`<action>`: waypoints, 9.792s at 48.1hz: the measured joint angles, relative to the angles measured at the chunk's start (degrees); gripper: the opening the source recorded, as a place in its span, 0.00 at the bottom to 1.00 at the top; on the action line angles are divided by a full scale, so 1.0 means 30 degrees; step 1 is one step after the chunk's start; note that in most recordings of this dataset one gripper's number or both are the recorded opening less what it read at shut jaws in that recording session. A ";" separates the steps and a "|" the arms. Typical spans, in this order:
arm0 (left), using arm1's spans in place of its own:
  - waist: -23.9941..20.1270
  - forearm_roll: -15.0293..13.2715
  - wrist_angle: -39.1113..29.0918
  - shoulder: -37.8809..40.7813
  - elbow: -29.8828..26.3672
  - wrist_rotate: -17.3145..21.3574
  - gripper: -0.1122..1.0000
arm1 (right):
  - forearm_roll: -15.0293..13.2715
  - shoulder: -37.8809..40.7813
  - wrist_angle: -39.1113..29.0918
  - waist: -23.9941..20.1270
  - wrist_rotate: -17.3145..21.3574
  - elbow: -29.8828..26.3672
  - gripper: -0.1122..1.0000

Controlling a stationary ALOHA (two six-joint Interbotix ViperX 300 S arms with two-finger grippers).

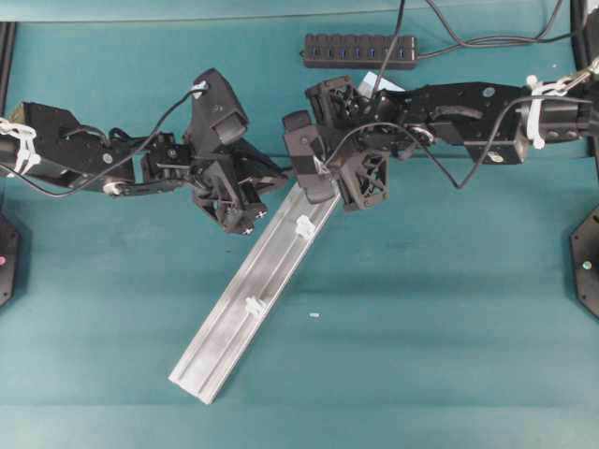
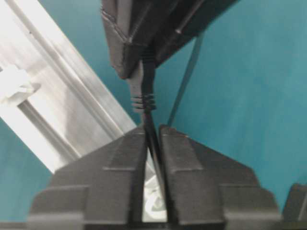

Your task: Pass the USB cable through three rings with both arms.

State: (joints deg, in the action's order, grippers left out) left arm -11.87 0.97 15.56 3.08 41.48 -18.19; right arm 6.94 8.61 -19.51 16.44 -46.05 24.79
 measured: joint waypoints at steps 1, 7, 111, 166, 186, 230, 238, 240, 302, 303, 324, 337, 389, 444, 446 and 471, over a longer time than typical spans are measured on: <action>-0.0029 0.0000 0.0029 0.0000 0.0000 0.0000 0.19 | 0.0000 0.0029 0.0000 0.0000 0.0000 0.0000 0.17; -0.0029 0.0029 0.0000 0.0000 -0.0029 0.0000 0.19 | 0.0000 0.0000 -0.0410 0.0000 0.0000 0.0000 0.17; 0.0879 0.0029 -0.5859 -1.2217 0.6738 -0.0996 0.97 | -0.3311 0.0234 -0.4395 -0.1406 -0.2988 0.1201 0.17; 0.0879 0.0029 -0.6123 -1.3330 0.6826 -0.0996 0.96 | -0.3223 0.1230 -0.6182 -0.2285 -0.2930 -0.1729 0.17; 0.0879 0.0029 -0.6123 -1.3389 0.6973 -0.1025 0.96 | -0.2842 0.1230 -0.6270 -0.2578 -0.2109 -0.1787 0.17; 0.0879 0.0029 -0.6064 -1.3389 0.7002 -0.1025 0.96 | -0.3281 0.0586 -0.4336 -0.2871 -0.3984 -0.0674 0.17; 0.0879 0.0029 -0.5977 -1.3359 0.7002 -0.1230 0.96 | -0.2959 0.0586 -0.4365 -0.3164 -0.4014 -0.0645 0.17; 0.0879 0.0029 -0.5859 -1.3359 0.7002 -0.1260 0.96 | -0.2666 0.0586 -0.4336 -0.3164 -0.4014 -0.0645 0.17; 0.2959 0.0029 0.1846 -0.2461 0.2725 -0.3662 0.96 | -0.1025 0.0586 -0.3662 -0.2695 -0.2900 -0.0557 0.17; 0.2959 0.0029 0.1934 -0.2227 0.2637 -0.3662 0.96 | -0.1025 0.0586 -0.3633 -0.2695 -0.2900 -0.0557 0.17; 0.2900 0.0029 0.2314 0.0908 0.1055 -0.3691 0.96 | -0.1025 0.0586 -0.3545 -0.2695 -0.2725 -0.0498 0.17; 0.2900 0.0029 0.2314 0.1553 0.0586 -0.3691 0.92 | -0.1025 0.0557 -0.3545 -0.2695 -0.2695 -0.0498 0.17; 0.2871 0.0000 0.2549 0.1787 0.0352 -0.3721 0.21 | -0.1055 0.0410 -0.2344 -0.2695 -0.0176 0.0088 0.17; 0.3955 0.0029 0.2520 -0.0293 0.2783 -0.7354 0.20 | -0.1934 -0.0439 -0.3369 -0.3633 0.6035 -0.0498 0.91; 0.3984 0.0029 0.2520 -0.0469 0.2842 -0.7354 0.20 | -0.1992 -0.0293 -0.3369 -0.3750 0.6064 -0.0762 0.91; 0.4131 0.0000 0.2520 -0.1113 0.2871 -0.7412 0.20 | -0.3574 0.1055 -0.3867 -0.4600 0.5684 -0.2314 0.83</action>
State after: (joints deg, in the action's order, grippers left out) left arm 0.53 0.97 23.12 -0.26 50.10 -40.43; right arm -3.78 11.78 -31.11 2.64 -29.00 17.84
